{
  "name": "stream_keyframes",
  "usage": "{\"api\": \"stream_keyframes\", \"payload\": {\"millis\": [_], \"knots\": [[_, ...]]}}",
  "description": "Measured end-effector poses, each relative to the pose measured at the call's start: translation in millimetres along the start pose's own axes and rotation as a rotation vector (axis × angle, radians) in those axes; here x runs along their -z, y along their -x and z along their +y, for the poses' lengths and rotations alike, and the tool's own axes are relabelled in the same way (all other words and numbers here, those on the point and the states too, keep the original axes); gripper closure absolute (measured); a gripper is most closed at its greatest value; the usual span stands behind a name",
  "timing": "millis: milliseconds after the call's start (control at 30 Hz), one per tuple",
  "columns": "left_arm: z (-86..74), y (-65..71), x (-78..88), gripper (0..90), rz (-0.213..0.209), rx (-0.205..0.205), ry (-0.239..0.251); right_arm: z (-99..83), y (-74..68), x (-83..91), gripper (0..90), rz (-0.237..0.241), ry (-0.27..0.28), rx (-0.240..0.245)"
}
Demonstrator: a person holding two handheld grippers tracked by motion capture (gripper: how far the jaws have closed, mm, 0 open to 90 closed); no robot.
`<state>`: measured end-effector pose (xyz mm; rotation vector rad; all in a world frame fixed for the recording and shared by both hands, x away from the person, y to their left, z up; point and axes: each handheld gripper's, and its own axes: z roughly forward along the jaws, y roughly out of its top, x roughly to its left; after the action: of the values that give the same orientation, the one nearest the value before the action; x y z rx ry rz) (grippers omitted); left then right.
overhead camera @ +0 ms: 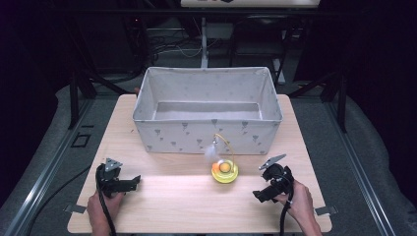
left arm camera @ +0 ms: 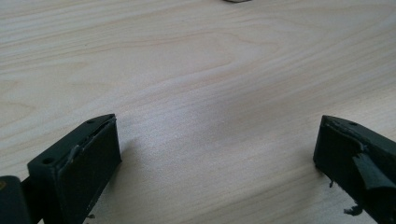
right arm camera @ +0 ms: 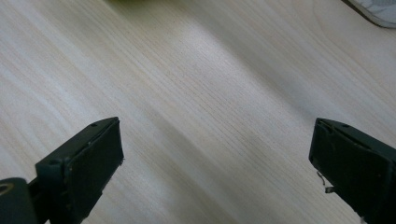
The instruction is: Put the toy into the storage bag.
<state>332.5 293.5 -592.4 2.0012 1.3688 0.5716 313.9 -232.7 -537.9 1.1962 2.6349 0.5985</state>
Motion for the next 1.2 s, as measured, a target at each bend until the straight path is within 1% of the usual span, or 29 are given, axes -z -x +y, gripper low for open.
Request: {"api": "stream_keyframes", "payload": {"millis": [133, 233, 300, 333, 367, 433, 500, 633, 667, 733, 767, 800, 833, 933, 967, 1033, 1067, 1133, 1200], "knots": [[0.0, 0.0, 0.0, 0.6, 0.000, 0.000, 0.000, 0.2, -0.6, 0.2, 2.2, 0.004, -0.002, 0.001], [0.0, 0.1, 0.0, 0.6, 0.000, 0.001, 0.000, 0.9, -1.2, 0.3, 1.5, -0.008, -0.023, 0.015], [0.0, 0.1, 0.0, 0.6, 0.000, 0.000, 0.000, 1.9, -2.4, 1.5, 1.4, -0.001, -0.033, 0.012], [0.0, 0.0, 0.0, 0.6, 0.000, 0.000, 0.000, 1.9, -2.8, 1.3, 1.4, -0.006, -0.028, 0.012], [-0.1, 0.1, 0.0, 0.6, 0.000, 0.001, 0.000, 2.8, -2.7, 2.4, 1.2, -0.010, -0.040, 0.019], [0.0, 0.0, 0.0, 0.6, 0.000, 0.000, 0.000, 3.9, -3.6, 2.8, 0.3, -0.014, -0.048, 0.019], [-0.1, 0.1, 0.0, 0.6, 0.001, 0.001, 0.001, 5.1, -4.5, 3.6, 0.0, -0.003, -0.049, 0.018], [0.0, 0.0, 0.0, 0.6, 0.000, 0.000, 0.000, 8.3, -5.5, 6.9, 0.0, 0.001, -0.063, 0.028], [-0.1, 0.1, 0.0, 0.6, 0.000, 0.000, 0.000, 9.1, -5.9, 7.5, 0.0, -0.005, -0.063, 0.030], [-0.1, 0.1, 0.0, 0.6, 0.000, 0.000, 0.000, 11.1, -6.4, 9.1, 0.0, 0.001, -0.065, 0.036], [-0.1, 0.1, 0.0, 0.6, 0.001, 0.001, 0.001, 12.2, -6.6, 10.0, 0.0, 0.010, -0.062, 0.030], [-0.1, 0.1, -0.1, 0.6, 0.001, 0.001, 0.002, 13.6, -6.6, 11.7, 0.0, 0.017, -0.066, 0.034], [-0.1, 0.1, 0.1, 0.6, 0.000, 0.000, 0.000, 14.7, -6.8, 12.8, 0.0, 0.010, -0.063, 0.033], [0.0, 0.1, 0.1, 0.6, 0.001, 0.000, 0.000, 18.6, -8.6, 15.8, 0.0, 0.024, -0.040, 0.031], [-0.1, 0.1, 0.1, 0.6, 0.000, 0.000, 0.000, 20.5, -8.4, 17.9, 0.0, 0.025, -0.056, 0.047], [0.0, 0.1, 0.1, 0.6, 0.000, 0.000, 0.000, 23.4, -10.5, 19.3, 0.0, 0.043, -0.045, 0.045], [-0.1, 0.1, 0.1, 0.6, 0.001, 0.000, 0.000, 25.2, -10.6, 20.1, 0.0, 0.043, -0.058, 0.058], [-0.1, 0.1, 0.0, 0.6, 0.001, 0.000, 0.001, 28.1, -12.3, 20.3, 0.0, 0.058, -0.055, 0.062], [-0.1, 0.1, 0.0, 0.6, 0.000, 0.000, 0.000, 31.8, -13.8, 21.4, 0.0, 0.066, -0.065, 0.077]]}}
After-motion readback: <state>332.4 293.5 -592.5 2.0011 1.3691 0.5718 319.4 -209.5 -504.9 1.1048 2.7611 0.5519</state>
